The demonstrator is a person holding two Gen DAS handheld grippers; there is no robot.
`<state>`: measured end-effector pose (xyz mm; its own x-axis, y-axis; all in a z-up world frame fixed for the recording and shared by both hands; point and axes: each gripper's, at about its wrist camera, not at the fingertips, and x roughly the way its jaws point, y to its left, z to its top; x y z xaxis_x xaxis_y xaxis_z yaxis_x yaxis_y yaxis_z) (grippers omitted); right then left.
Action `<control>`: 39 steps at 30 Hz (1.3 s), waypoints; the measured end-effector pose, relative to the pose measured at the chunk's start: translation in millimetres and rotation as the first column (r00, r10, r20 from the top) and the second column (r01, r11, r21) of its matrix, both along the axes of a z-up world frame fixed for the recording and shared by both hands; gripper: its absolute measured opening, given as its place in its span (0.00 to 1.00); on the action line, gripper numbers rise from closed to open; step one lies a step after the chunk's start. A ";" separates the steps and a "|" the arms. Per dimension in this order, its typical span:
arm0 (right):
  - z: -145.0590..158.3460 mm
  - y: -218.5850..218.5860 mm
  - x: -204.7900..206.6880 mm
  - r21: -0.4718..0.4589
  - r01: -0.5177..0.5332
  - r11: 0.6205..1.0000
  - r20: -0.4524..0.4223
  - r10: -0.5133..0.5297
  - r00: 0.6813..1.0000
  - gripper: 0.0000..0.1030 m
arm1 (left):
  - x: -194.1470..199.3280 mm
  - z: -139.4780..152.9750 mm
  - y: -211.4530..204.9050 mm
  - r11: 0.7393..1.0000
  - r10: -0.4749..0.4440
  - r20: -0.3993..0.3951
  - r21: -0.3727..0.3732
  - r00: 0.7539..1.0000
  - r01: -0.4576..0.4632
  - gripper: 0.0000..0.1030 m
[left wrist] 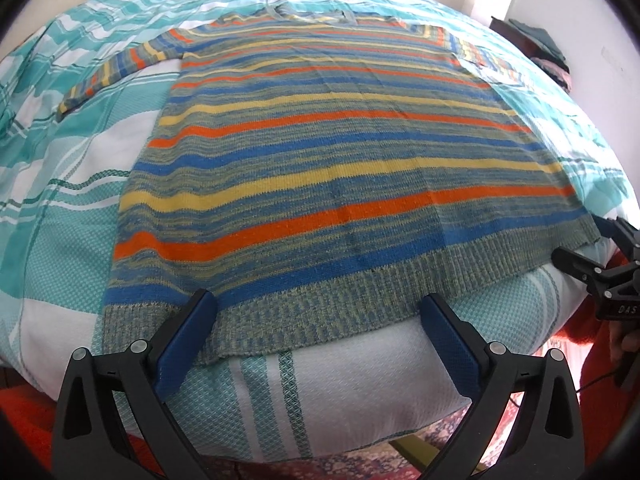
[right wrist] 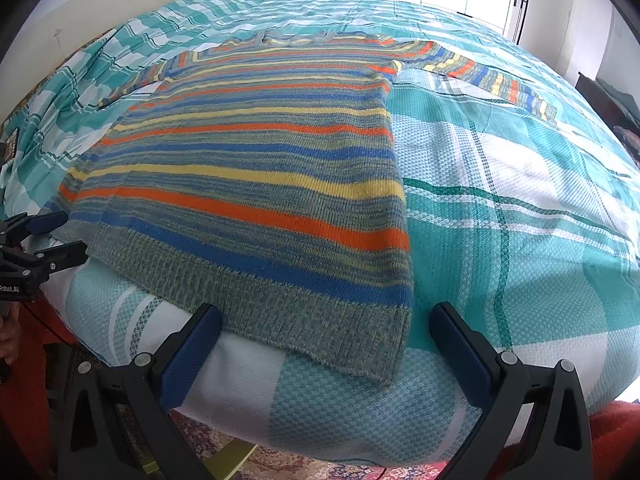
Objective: Fold small clothes
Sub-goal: 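Bring both open tools back to the sweater hem, then move the open right tool toward the sleeve cuff beside the sweater body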
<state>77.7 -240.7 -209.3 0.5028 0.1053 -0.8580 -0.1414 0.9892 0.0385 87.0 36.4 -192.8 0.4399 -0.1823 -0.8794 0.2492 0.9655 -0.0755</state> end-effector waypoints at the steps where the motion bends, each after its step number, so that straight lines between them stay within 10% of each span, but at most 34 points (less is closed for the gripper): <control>1: -0.2 0.3 -0.2 0.001 -0.001 1.000 0.001 0.001 1.000 1.00 | -0.1 -0.1 -0.2 1.000 -0.001 0.000 0.001 1.000 0.001 0.99; 19: 9.0 -2.9 -5.8 0.023 0.008 1.000 0.030 -0.008 1.000 1.00 | -14.3 37.0 12.3 0.996 0.056 0.108 -0.072 0.993 -0.048 0.98; 27: 46.2 -23.8 -21.6 0.008 0.136 0.991 0.180 -0.135 0.974 1.00 | -15.0 58.2 31.9 0.983 0.148 0.209 -0.141 0.967 -0.120 0.98; 39: 42.5 -75.3 -27.5 0.059 0.364 0.930 0.126 -0.369 0.921 1.00 | -13.3 54.6 34.3 0.983 0.155 0.188 -0.131 0.970 -0.131 0.98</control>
<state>50.1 -316.0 -166.8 0.6203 -0.0803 -0.7803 0.2245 0.9713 0.0785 73.6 70.7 -138.2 0.6312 -0.2013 -0.7490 0.1303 0.9795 -0.1535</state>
